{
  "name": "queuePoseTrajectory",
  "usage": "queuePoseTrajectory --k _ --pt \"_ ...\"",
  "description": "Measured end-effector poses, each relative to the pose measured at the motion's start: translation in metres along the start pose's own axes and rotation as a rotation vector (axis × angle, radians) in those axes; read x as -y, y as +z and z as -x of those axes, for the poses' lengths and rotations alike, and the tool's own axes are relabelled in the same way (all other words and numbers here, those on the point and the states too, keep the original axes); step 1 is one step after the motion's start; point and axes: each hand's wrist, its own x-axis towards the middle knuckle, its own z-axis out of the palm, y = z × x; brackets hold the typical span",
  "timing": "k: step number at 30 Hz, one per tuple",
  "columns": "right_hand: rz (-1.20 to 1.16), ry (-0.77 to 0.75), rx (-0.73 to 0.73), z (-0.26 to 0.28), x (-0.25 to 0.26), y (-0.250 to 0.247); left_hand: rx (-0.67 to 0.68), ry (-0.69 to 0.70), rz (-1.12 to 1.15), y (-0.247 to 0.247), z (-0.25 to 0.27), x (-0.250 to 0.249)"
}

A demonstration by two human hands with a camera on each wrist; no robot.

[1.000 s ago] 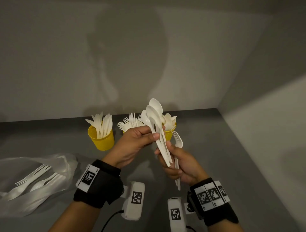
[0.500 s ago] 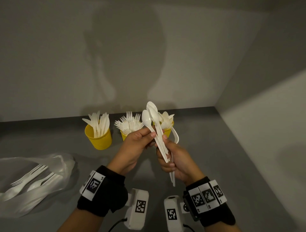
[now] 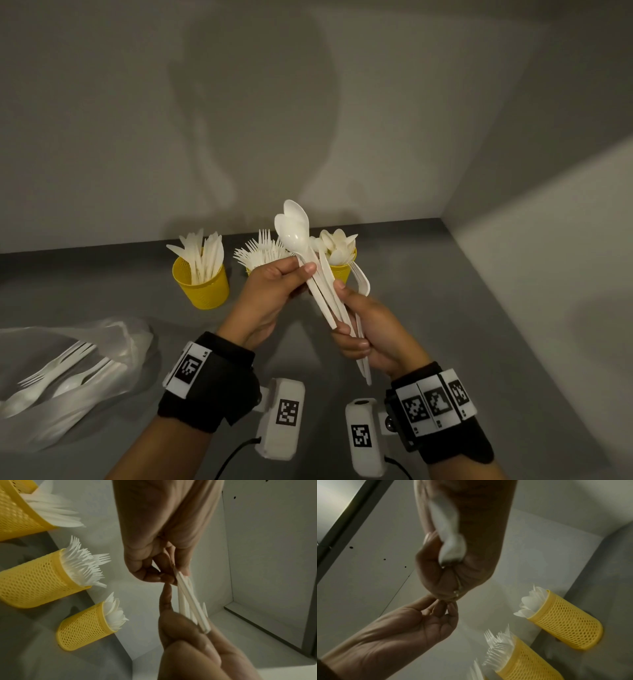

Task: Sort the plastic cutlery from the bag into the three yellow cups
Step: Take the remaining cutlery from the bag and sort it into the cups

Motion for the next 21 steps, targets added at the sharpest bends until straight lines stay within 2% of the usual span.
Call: queuePoseTrajectory --k 4,7,11,17,21 --pt "-0.015 -0.047 -0.072 0.002 -0.002 -0.010 -0.025 0.006 -0.029 0.000 -0.012 -0.002" --pt "0.038 -0.123 -0.250 0.005 -0.003 -0.022 -0.033 0.024 -0.114 0.001 -0.028 -0.001" --pt "0.150 -0.209 -0.467 0.011 -0.004 -0.042 -0.086 0.142 -0.333 0.009 -0.060 0.001" --pt "0.113 -0.298 -0.507 0.020 0.004 -0.066 -0.159 0.223 -0.477 0.028 -0.120 0.008" --pt "0.137 -0.291 -0.520 0.018 0.008 -0.079 -0.171 0.176 -0.592 0.035 -0.157 0.023"
